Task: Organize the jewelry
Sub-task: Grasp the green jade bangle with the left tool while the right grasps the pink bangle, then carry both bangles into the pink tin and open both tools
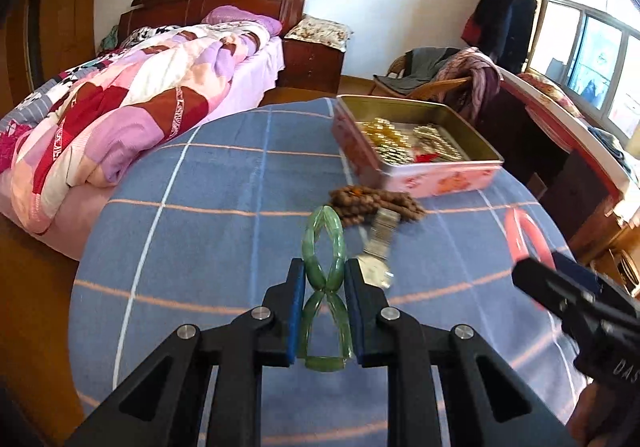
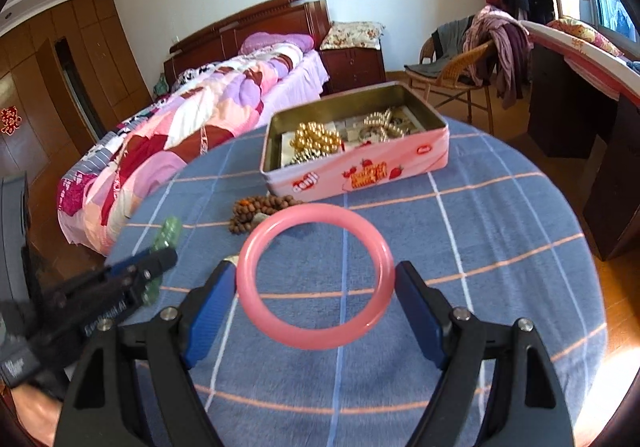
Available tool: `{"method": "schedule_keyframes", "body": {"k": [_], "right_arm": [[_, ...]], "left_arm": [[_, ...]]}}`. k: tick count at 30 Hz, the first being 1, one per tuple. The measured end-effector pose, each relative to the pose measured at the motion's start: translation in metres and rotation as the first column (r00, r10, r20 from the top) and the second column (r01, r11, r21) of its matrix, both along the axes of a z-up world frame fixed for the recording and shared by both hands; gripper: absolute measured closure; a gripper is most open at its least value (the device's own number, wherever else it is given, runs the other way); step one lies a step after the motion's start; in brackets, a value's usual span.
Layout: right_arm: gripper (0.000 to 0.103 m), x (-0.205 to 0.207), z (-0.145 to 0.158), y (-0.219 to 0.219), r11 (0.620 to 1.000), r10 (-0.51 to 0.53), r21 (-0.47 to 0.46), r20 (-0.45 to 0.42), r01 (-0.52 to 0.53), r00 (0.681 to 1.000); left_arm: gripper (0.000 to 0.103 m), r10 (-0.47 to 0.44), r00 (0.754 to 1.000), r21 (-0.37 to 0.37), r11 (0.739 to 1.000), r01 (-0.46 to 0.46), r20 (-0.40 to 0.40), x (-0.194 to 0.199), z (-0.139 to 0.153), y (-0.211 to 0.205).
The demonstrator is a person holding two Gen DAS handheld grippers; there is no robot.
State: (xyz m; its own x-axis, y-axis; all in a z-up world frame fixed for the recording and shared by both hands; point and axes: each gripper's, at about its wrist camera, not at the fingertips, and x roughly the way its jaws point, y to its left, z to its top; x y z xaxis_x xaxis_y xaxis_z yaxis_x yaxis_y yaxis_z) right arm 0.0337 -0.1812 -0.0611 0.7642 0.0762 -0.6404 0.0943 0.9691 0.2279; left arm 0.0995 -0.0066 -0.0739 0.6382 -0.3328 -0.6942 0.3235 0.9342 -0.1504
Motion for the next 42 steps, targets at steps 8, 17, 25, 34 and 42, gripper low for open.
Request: {"method": "schedule_keyframes", "body": {"k": [8,17,25,34,42], "right_arm": [[0.02,-0.024,0.021,0.006,0.997,-0.01,-0.081,0.071,0.016,0.997],[0.02,-0.033,0.034,-0.009,0.995,-0.027,-0.094,0.11,0.038,0.994],[0.02,0.002,0.074,-0.029,0.987,-0.063,-0.131,0.216,0.093,0.974],[0.02,0.093,0.07,-0.058,0.985,-0.111,-0.108,0.189,0.133,0.976],[0.02,0.151,0.03,-0.083,0.987,-0.141,-0.065,0.074,0.146,0.987]], "left_arm": [[0.083,-0.056,0.998,0.0,0.998,0.056,0.037,-0.034,0.015,-0.014],[0.083,-0.096,0.991,0.007,0.995,0.095,0.097,-0.045,0.035,-0.029],[0.083,-0.084,0.972,-0.033,0.995,0.094,0.219,-0.001,0.083,-0.049],[0.083,-0.072,0.977,-0.013,0.997,0.076,0.2,0.076,0.07,-0.096],[0.083,-0.074,0.991,0.008,0.997,0.073,0.116,0.129,0.034,-0.126]]}}
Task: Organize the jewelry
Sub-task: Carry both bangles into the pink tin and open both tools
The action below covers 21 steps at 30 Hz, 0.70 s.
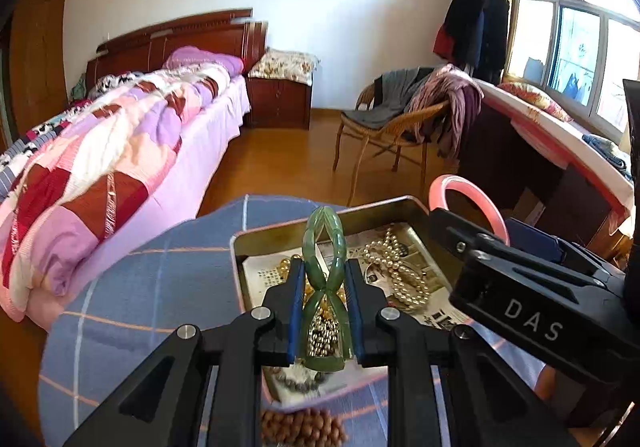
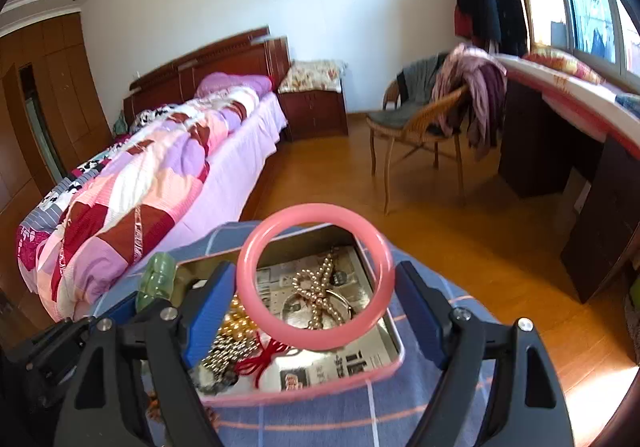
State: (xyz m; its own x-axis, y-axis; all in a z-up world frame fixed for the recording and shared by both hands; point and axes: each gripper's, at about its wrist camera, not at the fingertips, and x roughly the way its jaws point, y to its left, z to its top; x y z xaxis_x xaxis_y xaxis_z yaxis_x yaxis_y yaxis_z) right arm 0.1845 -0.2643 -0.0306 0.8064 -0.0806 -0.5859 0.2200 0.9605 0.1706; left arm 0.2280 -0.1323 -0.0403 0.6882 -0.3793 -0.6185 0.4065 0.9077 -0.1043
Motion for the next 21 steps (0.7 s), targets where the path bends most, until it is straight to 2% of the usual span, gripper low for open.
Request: {"method": "schedule_keyframes", "body": {"k": [4,14,20,21], "right_arm": [[0.02,0.014,-0.015,-0.006,1.0,-0.001,0.016,-0.038,0.002,0.999],[0.02,0.037,-0.037,-0.003,0.999,0.034,0.019,-0.101,-0.033,0.994],[0.019,0.041,-0.039,-0.002,0.998,0.052,-0.018,-0.102,-0.054,0.993],[0.016,0.04,-0.038,-0.001,0.998,0.061,-0.018,-0.104,-0.064,0.993]], "left_arm": [[0.083,0.006,0.999,0.006,1.0,-0.005,-0.047,0.014,-0.016,-0.009],[0.083,0.016,0.995,0.056,0.998,-0.01,-0.096,0.028,-0.04,-0.023],[0.083,0.031,0.995,0.084,0.996,-0.023,-0.098,0.032,-0.045,-0.027],[0.083,0.033,0.995,0.095,0.995,-0.024,-0.095,0.03,-0.045,-0.027]]}}
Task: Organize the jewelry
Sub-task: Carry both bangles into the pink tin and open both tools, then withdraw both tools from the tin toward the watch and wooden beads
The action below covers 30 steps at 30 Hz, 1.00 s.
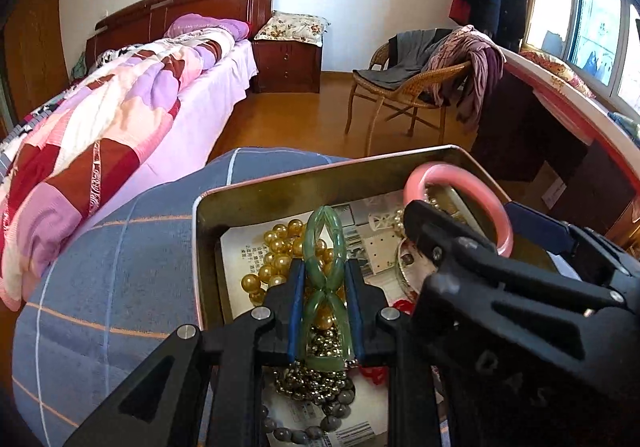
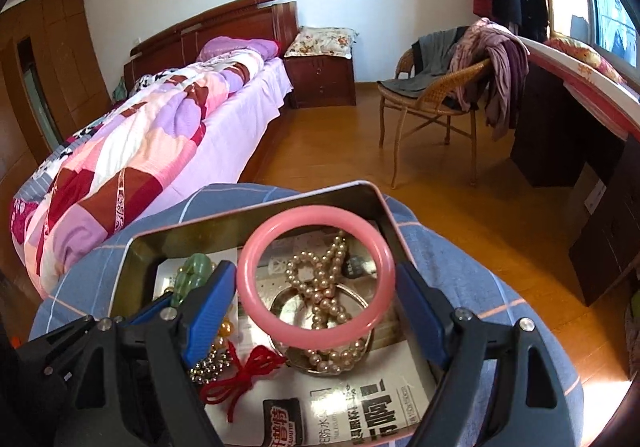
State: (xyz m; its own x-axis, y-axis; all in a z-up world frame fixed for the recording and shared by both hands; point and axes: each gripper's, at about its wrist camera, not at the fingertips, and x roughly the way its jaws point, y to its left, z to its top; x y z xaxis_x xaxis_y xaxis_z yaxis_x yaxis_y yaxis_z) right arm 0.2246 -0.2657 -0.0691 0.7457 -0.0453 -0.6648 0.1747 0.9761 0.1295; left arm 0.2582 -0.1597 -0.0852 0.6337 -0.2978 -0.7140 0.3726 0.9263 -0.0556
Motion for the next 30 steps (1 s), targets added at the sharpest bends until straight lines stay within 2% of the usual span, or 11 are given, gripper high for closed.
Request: {"method": "schedule_keyframes", "body": {"k": [1,2,4,5,6,8,10,13,19,26,30], "right_arm": [[0.009,0.002,0.0,0.0,1.0,0.009,0.006,0.0,-0.009,1.0],[0.006,0.002,0.0,0.0,1.0,0.02,0.017,-0.002,-0.02,1.0],[0.004,-0.003,0.003,-0.001,0.999,0.029,0.038,0.012,-0.03,0.999],[0.004,-0.008,0.007,-0.002,0.999,0.028,0.046,0.028,-0.029,0.999],[0.004,-0.011,0.009,-0.002,0.998,0.024,0.052,0.04,-0.026,0.999],[0.004,-0.022,0.017,-0.006,0.997,0.005,0.071,0.067,-0.009,0.998],[0.004,-0.031,0.023,-0.007,0.997,-0.019,0.079,0.084,0.013,0.996],[0.004,-0.057,0.032,-0.011,0.994,-0.074,0.084,0.12,0.064,0.99],[0.004,-0.105,0.037,-0.002,0.992,-0.109,0.075,0.139,0.099,0.984],[0.004,-0.158,0.031,0.017,0.991,-0.126,0.057,0.147,0.119,0.981],[0.004,-0.174,0.024,0.026,0.992,-0.121,0.038,0.132,0.116,0.984]], "left_arm": [[0.083,0.001,1.0,0.003,1.0,-0.001,-0.001,0.001,0.0,0.0],[0.081,0.001,1.0,0.001,1.0,-0.001,-0.01,0.001,0.0,0.001],[0.067,-0.005,0.999,-0.016,1.0,0.004,-0.036,0.0,0.003,0.002],[0.052,-0.006,0.999,-0.02,1.0,0.005,-0.04,-0.002,0.006,0.003],[0.043,0.0,1.0,-0.018,1.0,0.0,-0.022,-0.006,0.012,0.003],[0.039,-0.012,1.0,-0.015,1.0,0.012,0.023,-0.015,0.023,0.003],[0.028,-0.016,0.998,0.007,1.0,0.015,0.057,-0.026,0.033,0.005],[0.025,0.002,0.996,0.022,1.0,-0.004,0.087,-0.041,0.04,0.012],[0.025,0.018,0.995,0.041,0.999,-0.023,0.1,-0.079,0.046,0.033],[0.024,0.045,0.992,0.084,0.995,-0.055,0.115,-0.126,0.039,0.056],[0.024,0.067,0.993,0.085,0.994,-0.075,0.096,-0.15,0.029,0.072]]}}
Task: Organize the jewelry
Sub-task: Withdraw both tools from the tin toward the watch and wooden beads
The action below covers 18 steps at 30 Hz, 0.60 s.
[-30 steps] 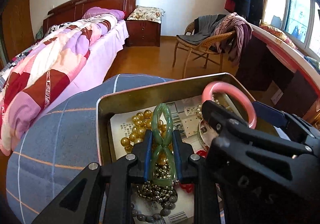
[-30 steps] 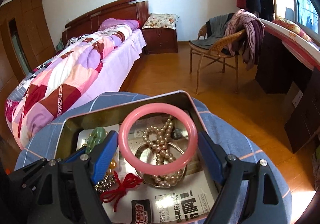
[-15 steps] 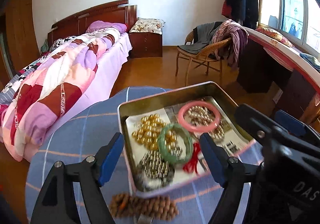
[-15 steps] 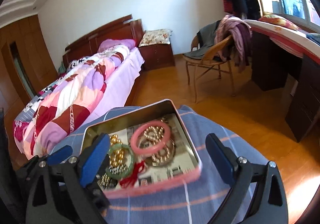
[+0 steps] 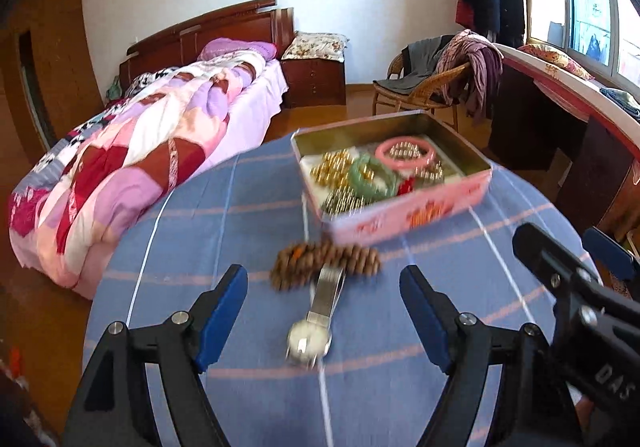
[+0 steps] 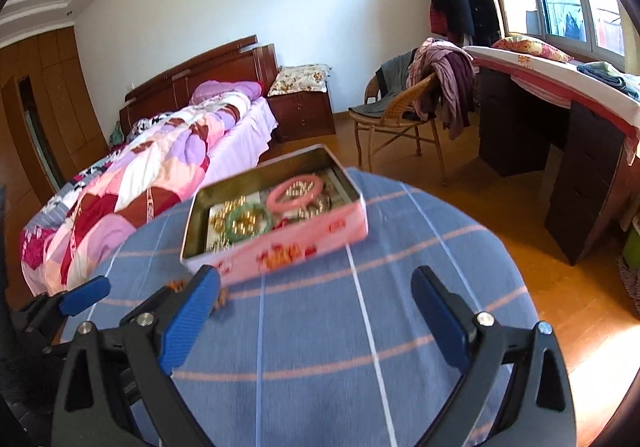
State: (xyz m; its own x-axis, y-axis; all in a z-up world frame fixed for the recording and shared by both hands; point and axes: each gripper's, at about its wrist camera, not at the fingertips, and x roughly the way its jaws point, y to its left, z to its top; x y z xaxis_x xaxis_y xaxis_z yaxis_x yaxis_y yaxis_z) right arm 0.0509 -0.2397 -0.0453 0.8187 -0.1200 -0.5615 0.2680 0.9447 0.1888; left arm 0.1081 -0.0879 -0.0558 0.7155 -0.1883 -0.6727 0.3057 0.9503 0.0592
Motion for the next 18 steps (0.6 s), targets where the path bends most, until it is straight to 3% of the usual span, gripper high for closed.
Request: {"method": "schedule_keyframes", "body": {"k": [18], "right_arm": [[0.004,-0.051,-0.007,0.041,0.997,0.054,-0.051,0.0,-0.054,0.999]], "left_arm": [[0.024,0.082,0.996,0.012,0.997,-0.082,-0.016,-0.052,-0.024,0.051]]}}
